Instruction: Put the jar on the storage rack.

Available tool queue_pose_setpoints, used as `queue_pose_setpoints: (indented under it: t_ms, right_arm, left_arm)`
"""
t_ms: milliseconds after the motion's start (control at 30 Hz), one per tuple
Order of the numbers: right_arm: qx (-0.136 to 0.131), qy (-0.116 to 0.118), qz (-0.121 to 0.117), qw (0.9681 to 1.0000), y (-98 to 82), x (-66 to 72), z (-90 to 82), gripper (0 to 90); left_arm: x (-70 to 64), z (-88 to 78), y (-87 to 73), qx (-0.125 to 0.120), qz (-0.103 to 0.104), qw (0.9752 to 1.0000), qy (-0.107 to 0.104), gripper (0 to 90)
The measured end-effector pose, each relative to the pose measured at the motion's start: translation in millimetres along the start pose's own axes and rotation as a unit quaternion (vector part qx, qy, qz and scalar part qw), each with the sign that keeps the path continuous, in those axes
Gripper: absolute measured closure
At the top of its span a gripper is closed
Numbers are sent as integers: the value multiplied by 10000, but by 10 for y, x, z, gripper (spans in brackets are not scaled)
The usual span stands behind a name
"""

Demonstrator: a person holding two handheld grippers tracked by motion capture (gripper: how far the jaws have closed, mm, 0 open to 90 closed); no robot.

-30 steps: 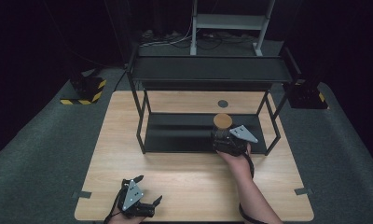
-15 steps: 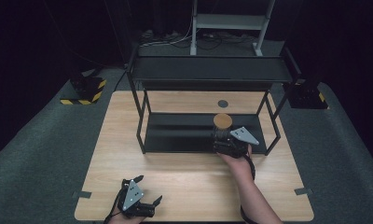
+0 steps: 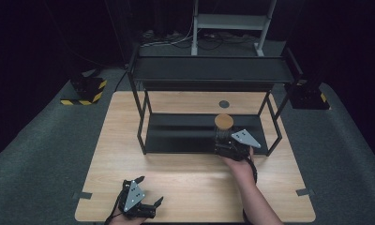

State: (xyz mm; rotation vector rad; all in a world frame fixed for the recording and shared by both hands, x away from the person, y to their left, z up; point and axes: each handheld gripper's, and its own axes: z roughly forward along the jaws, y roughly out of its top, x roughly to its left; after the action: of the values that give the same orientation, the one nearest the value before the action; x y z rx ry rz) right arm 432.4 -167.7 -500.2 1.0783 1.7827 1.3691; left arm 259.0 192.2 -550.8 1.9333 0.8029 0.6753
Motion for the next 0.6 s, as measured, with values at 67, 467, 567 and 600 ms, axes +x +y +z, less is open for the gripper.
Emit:
queue_pose_setpoints:
  t_ms: [67, 467, 567, 600]
  right_arm:
    - [-5, 8, -5, 10000, -1, 1, -10, 0]
    - [-19, 27, -13, 10000, -18, 26, -91, 0]
    - [-28, 27, -29, 10000, -19, 28, -116, 0]
    - [-29, 28, -31, 10000, -20, 28, -122, 0]
  left_arm:
    - [-1, 0, 0, 1, 8, 10000, 2, 9]
    - [-2, 0, 1, 4, 21, 10000, 10, 10]
    - [-2, 1, 1, 5, 21, 10000, 12, 9]
    - [-2, 1, 1, 6, 22, 10000, 12, 9]
